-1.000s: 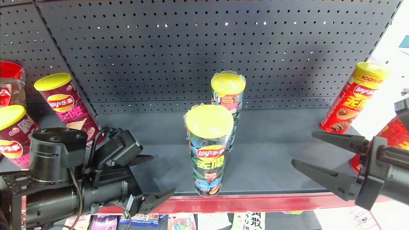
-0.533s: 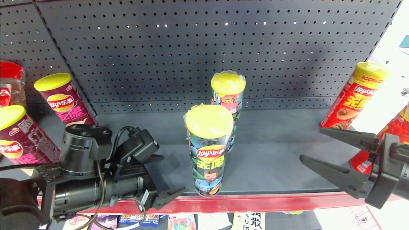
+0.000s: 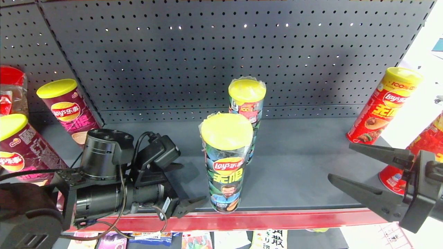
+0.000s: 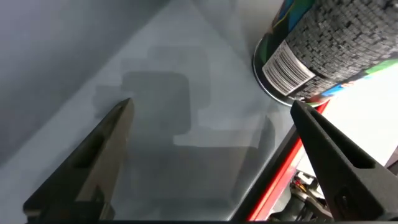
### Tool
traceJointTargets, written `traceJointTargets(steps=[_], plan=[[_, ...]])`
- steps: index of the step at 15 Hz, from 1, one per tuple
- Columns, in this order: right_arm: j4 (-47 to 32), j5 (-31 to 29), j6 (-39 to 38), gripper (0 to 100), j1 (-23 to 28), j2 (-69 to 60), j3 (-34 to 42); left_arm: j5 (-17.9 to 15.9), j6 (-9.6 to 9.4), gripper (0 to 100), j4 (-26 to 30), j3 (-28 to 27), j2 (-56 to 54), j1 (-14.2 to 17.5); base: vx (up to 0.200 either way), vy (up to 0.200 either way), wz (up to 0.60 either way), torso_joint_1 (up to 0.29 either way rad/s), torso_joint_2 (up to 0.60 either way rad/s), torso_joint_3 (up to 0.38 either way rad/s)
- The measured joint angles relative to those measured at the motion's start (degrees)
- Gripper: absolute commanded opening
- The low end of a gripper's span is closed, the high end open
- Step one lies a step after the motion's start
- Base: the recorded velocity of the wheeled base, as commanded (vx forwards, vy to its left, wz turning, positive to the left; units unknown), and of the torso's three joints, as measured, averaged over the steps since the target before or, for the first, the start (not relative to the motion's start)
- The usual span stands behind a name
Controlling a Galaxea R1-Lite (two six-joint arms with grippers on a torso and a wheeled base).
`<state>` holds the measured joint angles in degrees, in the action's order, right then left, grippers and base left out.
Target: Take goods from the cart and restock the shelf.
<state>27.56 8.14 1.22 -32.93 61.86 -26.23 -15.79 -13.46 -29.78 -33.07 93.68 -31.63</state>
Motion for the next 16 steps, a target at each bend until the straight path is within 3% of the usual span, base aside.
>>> traceJointTargets(steps=[16], plan=[[0.0,0.1,0.1,100,-0.1,-1.1,1.6,0.0,0.00,100,-1.2,-3.5,3.1,-0.8,0.000,0.000,0.00,0.000,0.00,0.000]])
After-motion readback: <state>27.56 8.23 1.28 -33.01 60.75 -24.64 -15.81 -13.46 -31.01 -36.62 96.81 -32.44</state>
